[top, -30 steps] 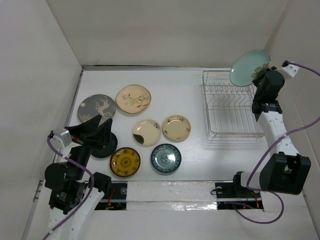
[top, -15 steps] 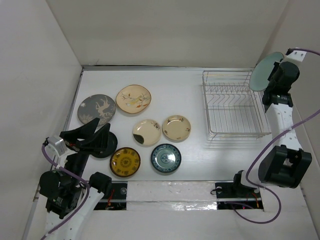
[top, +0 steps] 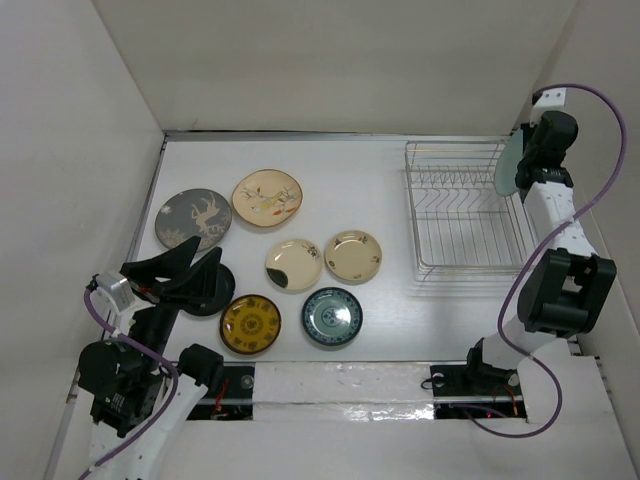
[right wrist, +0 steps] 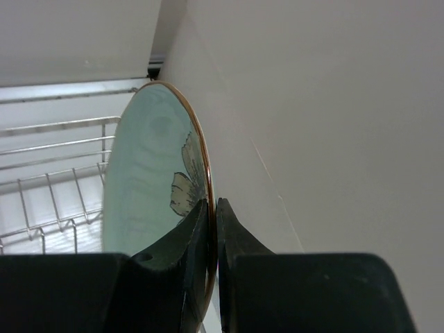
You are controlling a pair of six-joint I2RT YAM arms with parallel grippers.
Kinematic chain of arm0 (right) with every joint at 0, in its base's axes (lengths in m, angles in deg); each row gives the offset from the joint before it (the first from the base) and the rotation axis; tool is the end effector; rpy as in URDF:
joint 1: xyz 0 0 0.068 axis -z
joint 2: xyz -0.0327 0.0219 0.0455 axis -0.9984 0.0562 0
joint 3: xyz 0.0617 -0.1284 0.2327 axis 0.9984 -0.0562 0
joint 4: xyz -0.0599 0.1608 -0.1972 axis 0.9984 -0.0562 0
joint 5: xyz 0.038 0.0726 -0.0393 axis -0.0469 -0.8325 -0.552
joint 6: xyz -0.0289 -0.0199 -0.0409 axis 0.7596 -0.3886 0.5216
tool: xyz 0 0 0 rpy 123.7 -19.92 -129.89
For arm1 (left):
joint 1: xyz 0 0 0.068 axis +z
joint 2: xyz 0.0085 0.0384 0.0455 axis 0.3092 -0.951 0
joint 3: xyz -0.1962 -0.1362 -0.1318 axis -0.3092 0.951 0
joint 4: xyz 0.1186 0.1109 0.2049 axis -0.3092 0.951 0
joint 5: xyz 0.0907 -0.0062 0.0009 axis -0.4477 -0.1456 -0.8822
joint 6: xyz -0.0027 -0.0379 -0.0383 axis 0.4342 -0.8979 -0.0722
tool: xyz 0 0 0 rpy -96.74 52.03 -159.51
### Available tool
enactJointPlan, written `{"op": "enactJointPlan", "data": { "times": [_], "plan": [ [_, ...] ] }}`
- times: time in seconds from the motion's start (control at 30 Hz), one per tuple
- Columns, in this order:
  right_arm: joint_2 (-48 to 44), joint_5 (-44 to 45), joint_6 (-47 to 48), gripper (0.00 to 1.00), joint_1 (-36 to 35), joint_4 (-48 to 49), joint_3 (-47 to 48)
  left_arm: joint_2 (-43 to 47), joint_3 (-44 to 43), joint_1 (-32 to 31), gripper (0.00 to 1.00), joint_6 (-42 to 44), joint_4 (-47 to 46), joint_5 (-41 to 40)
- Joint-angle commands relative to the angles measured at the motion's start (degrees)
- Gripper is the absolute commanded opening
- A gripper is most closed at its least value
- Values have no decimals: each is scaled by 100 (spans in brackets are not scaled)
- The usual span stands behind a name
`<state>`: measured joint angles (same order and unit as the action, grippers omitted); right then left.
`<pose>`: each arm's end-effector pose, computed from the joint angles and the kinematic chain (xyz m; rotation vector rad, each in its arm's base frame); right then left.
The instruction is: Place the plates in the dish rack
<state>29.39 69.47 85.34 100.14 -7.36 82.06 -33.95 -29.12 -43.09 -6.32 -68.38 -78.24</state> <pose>0.3704 -0.0994 0.3620 0.1085 1.8095 -0.7168 0.0079 -0.0059 0.3872 0.1227 0.9662 -0.6900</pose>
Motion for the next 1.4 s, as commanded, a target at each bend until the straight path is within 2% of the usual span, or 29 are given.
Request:
{"op": "enactJointPlan", "data": {
  "times": [0.0,0.37,0.97,1.37],
  "plan": [
    [-138,105,451,0,-18,771,806,-14,-132,-41,50,83,-203,75],
    [117,281,1057,0,-80,578,1185,-49,-141,-93,50,100,-186,110],
    [38,44,1393,0,-132,464,482,38,-123,-93,50,100,-185,110],
    [-155,580,1656,0,-299,1051,429,38,-123,-93,50,91,-186,110]
  ]
}}
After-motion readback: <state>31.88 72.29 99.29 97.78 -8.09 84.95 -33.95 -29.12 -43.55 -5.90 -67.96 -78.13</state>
